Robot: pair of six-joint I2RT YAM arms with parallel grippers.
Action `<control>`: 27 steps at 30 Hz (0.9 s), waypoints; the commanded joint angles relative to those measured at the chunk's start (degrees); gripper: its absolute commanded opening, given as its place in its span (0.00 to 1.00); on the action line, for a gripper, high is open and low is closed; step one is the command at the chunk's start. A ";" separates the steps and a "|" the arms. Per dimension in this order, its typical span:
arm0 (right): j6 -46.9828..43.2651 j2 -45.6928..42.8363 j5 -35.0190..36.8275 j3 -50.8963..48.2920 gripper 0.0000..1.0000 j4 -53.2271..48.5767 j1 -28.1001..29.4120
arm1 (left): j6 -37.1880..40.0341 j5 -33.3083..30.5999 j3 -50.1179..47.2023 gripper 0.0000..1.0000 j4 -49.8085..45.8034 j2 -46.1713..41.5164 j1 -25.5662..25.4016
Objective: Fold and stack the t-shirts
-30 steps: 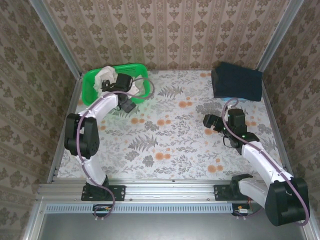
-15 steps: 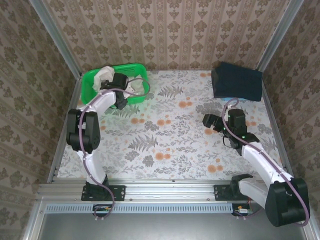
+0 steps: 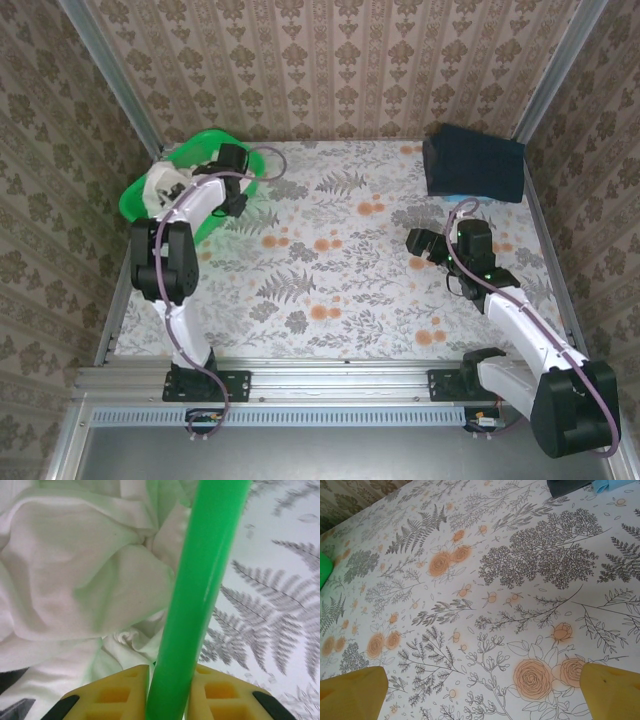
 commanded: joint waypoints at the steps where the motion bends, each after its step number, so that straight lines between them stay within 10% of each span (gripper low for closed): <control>1: -0.14 0.60 0.20 0.33 1.00 0.15 0.28 | -8.15 -3.67 7.31 0.04 -6.31 5.83 2.32; 16: -0.24 1.04 1.49 1.84 1.00 -2.07 0.20 | -17.87 -8.15 50.61 0.01 -27.69 28.68 5.55; 27: -0.33 1.70 2.04 2.44 1.00 -2.57 0.20 | -11.76 -7.58 51.60 0.00 -19.47 30.52 5.18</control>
